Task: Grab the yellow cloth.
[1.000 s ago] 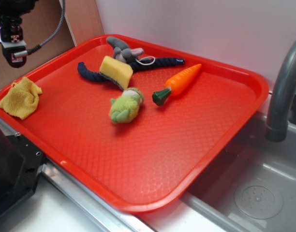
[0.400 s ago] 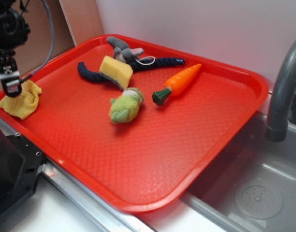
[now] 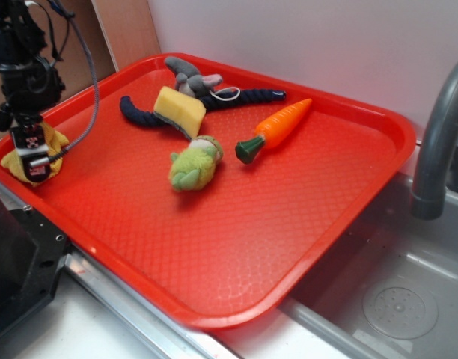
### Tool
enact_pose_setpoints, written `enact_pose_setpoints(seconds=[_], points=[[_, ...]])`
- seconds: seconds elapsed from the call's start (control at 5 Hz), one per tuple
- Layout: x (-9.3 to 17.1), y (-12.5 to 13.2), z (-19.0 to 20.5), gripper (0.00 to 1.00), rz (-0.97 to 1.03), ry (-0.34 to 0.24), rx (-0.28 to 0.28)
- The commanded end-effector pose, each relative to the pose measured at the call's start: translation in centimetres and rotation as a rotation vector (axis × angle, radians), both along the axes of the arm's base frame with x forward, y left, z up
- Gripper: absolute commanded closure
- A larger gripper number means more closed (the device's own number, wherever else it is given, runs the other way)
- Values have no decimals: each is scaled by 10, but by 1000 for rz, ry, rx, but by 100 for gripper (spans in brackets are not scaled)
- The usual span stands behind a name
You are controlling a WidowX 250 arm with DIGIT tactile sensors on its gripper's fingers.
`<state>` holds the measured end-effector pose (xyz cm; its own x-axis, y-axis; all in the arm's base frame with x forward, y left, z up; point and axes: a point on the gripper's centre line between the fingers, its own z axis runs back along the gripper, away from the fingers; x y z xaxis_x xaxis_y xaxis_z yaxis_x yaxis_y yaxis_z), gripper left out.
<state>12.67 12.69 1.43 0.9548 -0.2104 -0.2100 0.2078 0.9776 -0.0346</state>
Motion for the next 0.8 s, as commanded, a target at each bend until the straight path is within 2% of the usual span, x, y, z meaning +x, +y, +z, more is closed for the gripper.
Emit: enact_pose_setpoints(seconds=[0.0, 0.2, 0.4, 0.6], points=[[7, 4, 2, 100, 39, 2, 5], [11, 5, 29, 100, 34, -17, 38], [12, -1, 79, 100, 144, -132, 56], [11, -7, 129, 100, 397, -253, -24]])
